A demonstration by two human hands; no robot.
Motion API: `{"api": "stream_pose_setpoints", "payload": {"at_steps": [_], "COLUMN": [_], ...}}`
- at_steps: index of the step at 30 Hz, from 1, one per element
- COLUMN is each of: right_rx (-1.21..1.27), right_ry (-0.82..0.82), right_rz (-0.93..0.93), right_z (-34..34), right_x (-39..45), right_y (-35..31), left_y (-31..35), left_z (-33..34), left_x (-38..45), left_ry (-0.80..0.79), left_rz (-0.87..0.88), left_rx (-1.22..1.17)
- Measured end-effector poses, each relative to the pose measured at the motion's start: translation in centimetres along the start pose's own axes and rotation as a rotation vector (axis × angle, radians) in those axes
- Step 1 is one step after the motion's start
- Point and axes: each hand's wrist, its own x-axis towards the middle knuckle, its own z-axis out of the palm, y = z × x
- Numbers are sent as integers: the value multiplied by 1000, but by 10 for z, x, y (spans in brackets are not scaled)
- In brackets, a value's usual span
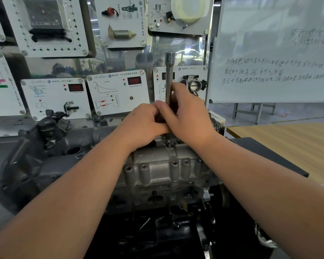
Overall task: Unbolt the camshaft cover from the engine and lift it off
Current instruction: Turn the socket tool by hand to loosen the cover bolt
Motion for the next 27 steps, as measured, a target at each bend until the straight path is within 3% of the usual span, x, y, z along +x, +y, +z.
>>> {"api": "stream_pose_setpoints", "payload": {"at_steps": [6, 15, 27], "right_rx": [7, -37, -56], "right_ry": [-27, 1, -14], "right_rz": [69, -13, 11], "right_z": [3, 0, 0], "right_x": [2, 0, 0], "right_y": [3, 0, -2], "left_y": [5, 9, 4], "left_z": [1, -1, 0], "left_x": [-4, -5, -3], "left_ry": [-2, 16, 9], "left_rz": [-6, 5, -29], "left_rx": [-82, -66, -24]}}
